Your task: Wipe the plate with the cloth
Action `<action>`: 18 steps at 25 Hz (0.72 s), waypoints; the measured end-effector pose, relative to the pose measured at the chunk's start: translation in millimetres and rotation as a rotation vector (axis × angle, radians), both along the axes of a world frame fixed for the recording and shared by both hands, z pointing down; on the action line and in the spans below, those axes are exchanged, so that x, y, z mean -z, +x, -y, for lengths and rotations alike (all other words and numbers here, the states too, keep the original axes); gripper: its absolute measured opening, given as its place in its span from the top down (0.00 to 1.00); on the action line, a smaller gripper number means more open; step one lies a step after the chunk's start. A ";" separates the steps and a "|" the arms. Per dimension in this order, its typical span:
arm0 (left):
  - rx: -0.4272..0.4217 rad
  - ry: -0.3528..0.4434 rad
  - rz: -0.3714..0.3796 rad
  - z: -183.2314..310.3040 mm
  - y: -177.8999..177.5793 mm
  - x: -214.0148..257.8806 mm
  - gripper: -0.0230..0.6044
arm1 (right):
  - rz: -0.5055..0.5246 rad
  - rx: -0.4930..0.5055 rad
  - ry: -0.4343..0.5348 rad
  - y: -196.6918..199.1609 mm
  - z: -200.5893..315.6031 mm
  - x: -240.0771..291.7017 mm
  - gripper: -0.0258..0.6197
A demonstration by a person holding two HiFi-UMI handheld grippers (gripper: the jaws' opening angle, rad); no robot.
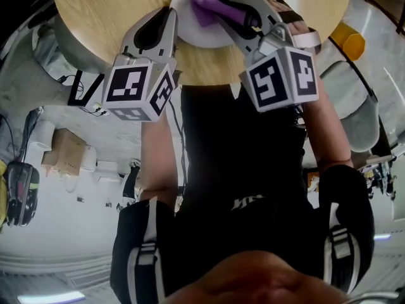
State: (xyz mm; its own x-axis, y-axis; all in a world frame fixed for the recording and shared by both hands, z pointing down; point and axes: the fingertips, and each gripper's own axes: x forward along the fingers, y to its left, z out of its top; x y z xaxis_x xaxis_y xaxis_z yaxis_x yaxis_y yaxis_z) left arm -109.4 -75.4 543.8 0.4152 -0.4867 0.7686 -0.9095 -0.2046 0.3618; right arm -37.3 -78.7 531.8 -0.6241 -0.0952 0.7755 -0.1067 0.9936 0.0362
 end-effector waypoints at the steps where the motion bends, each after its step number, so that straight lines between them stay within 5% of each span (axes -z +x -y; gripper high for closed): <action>1: -0.001 0.000 0.000 0.8 1.2 -0.1 0.92 | -0.014 -0.006 -0.005 13.0 0.2 -0.3 0.81; 10: -0.009 -0.003 0.003 0.4 -0.6 -2.7 0.92 | -0.131 -0.083 -0.013 77.5 -1.2 6.0 0.81; 18: -0.008 -0.004 0.010 1.7 2.9 -0.5 0.92 | 0.033 -0.039 0.039 -9.9 20.6 12.1 0.81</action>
